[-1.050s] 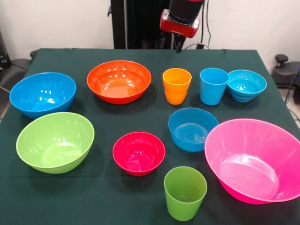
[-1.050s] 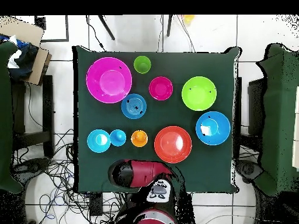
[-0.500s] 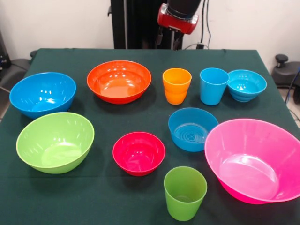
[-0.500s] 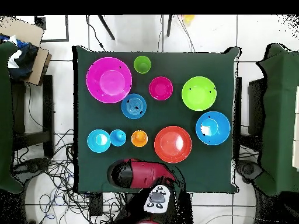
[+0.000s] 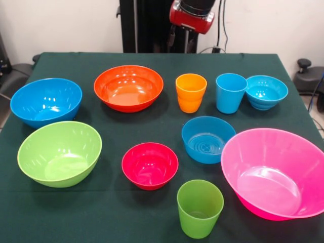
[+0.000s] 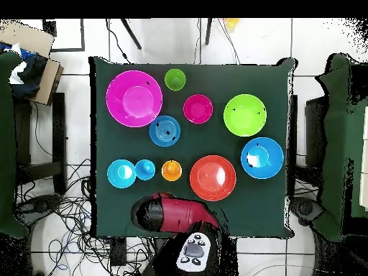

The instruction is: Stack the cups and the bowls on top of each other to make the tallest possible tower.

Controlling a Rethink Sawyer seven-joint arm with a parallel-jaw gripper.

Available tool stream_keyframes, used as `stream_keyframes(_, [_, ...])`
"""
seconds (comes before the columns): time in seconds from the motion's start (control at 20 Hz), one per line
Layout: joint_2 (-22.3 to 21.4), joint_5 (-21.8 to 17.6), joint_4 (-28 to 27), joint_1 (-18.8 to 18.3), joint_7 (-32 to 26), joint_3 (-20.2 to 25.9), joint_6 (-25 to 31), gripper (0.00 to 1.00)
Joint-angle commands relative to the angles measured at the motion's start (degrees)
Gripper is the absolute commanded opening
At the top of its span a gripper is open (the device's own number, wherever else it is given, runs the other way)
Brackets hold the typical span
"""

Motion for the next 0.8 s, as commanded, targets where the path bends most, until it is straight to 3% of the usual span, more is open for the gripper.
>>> stream_keyframes(0.05, [1.01,2.31,-0.7,1.38,10.37,3.23,-2.21,1.0])
stream_keyframes(0.25, [1.01,1.75,3.47,1.26,11.2,3.83,-5.81,1.0])
stream_keyframes(0.8, [-0.22,-0.5,14.48,-4.08,11.1,5.63,-15.73,1.0])
